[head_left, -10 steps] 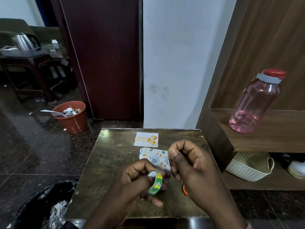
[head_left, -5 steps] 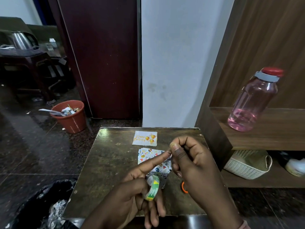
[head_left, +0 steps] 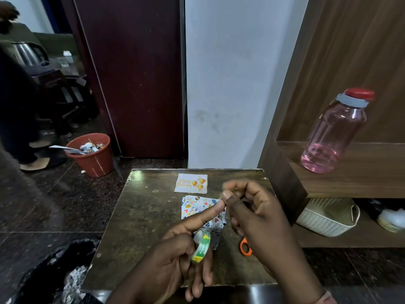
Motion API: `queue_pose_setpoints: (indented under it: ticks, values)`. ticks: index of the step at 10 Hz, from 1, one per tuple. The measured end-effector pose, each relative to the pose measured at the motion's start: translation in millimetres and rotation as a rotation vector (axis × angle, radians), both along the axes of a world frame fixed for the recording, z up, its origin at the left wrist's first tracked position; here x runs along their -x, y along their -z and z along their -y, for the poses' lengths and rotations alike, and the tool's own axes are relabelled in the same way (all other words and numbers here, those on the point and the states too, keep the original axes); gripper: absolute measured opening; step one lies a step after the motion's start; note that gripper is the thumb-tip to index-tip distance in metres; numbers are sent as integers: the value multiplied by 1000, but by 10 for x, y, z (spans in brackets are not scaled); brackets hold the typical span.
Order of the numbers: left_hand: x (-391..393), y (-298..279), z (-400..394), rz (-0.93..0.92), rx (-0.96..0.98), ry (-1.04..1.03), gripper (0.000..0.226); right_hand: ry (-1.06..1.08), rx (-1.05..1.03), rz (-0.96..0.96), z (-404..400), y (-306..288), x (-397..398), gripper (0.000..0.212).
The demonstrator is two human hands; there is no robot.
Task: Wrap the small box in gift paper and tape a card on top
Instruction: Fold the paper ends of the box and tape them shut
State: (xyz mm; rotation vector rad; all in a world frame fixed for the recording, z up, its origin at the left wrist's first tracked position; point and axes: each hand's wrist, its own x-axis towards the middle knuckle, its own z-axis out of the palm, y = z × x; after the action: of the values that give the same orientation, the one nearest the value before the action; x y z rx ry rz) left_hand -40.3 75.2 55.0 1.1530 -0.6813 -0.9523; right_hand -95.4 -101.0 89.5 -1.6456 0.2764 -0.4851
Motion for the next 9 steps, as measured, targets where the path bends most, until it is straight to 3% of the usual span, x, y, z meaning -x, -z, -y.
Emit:
queue_pose_setpoints:
  ticks: [1, 2, 3, 4, 6, 8, 9]
  values:
    - [-24, -13, 0, -11, -8, 32, 69, 37, -146, -11, 96, 10, 10, 36]
    - [-156, 60, 49, -105, 0, 14, 78, 233, -9, -63, 266, 22, 67, 12]
    - [-223, 59, 68, -137, 38, 42, 83, 282, 353, -408, 492, 215, 133, 23]
    - [-169, 45, 34, -214, 140, 43, 79, 169, 575, -854, 580, 488, 167, 24]
    - [-129, 31, 30, -226, 156, -35, 78, 168, 552, -999, 436, 574, 84, 16]
    - [-126, 37, 39, -204, 144, -46, 78, 238, 726, -1003, 218, 455, 88, 23]
    - [-116, 37, 42, -204, 141, -50, 77, 253, 691, -966, 140, 466, 85, 18]
